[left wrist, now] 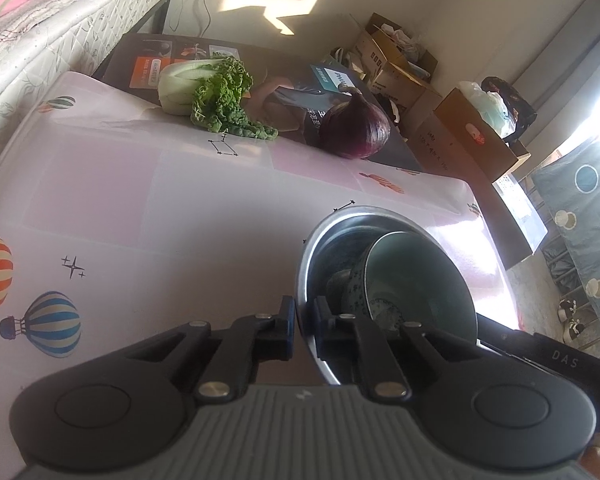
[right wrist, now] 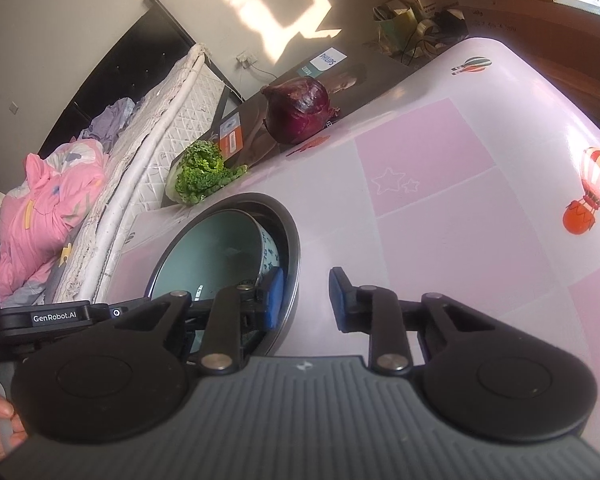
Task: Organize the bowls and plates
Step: 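Lift the steel bowl with the green bowl using both tools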
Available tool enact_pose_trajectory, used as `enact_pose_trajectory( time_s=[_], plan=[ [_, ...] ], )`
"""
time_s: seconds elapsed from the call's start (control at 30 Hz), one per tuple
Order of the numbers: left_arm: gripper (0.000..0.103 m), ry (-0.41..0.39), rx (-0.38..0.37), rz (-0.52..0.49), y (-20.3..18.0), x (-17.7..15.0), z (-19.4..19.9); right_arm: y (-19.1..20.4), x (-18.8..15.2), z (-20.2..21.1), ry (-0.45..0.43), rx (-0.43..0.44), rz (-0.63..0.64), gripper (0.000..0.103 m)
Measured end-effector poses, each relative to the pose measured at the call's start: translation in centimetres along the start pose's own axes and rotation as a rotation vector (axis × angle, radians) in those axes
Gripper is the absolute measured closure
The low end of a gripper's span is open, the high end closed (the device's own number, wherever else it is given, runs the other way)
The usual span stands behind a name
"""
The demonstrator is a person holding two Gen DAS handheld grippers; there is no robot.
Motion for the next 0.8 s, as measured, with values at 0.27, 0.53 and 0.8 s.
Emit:
enact_pose_trajectory(
  time_s=[0.27, 0.53, 0.8],
  plan=[
    [0.093, 0.011, -0.001, 0.018, 0.2, 0.0, -0.6, 0.7, 0.0, -2.1, 0.047, -0.001, -0.006, 0.085],
    [0.093, 0.041, -0.001, 0.042, 0.4, 0.0, -1.4, 1.3, -0.2, -3.0, 0.064, 0.021, -0.020, 0.093],
    [0.093, 0.072, 0.002, 0.045, 0.5, -1.2, -0.3, 1.8, -1.2, -2.2, 0.092, 0.028, -0.016, 0.094]
  ],
)
Point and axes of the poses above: each gripper's, at about its wrist camera, not at the fingertips, and z roughly against the way its jaws point, y to its left, x to its top, the point moved 9 cm from there along -z, roughly the way its jaws point, and after that the axes turned 11 degrees about -x, right-handed, at the moved point
